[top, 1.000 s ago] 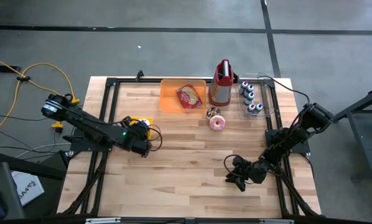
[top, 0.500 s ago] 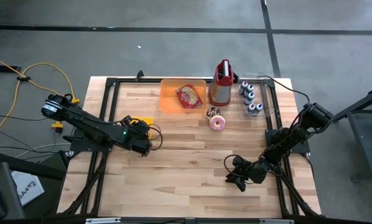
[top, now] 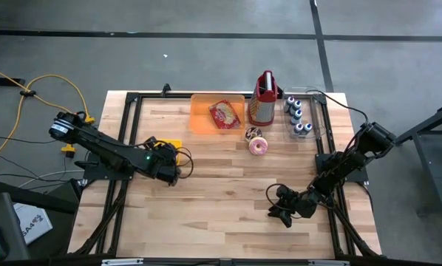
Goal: Pick & Place Food Item
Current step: Put the pink donut into the yellow bin
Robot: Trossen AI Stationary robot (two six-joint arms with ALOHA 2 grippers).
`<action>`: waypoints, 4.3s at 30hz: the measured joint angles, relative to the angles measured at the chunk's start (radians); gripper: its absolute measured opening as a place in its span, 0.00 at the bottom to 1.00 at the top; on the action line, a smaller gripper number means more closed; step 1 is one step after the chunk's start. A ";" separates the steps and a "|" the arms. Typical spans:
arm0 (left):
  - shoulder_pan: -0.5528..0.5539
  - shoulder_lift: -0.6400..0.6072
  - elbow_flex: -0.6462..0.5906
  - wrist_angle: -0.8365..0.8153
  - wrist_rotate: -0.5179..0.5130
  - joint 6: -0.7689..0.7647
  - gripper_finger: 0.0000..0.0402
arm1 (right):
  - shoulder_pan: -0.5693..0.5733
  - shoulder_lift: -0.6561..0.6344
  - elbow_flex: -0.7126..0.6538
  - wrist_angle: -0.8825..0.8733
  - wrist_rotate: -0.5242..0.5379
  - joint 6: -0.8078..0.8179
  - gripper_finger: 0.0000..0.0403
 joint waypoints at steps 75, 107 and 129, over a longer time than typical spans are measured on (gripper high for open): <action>0.154 0.004 0.120 0.659 0.234 0.402 0.42 | -0.786 -0.493 0.000 -0.669 -0.037 -0.306 0.46; 0.154 0.004 0.120 0.645 0.233 0.584 0.42 | -0.793 -0.224 0.000 -0.371 0.133 -0.154 0.46; 0.154 0.004 0.120 0.634 0.233 0.594 0.42 | -0.840 -0.224 0.000 -0.362 0.075 -0.158 0.46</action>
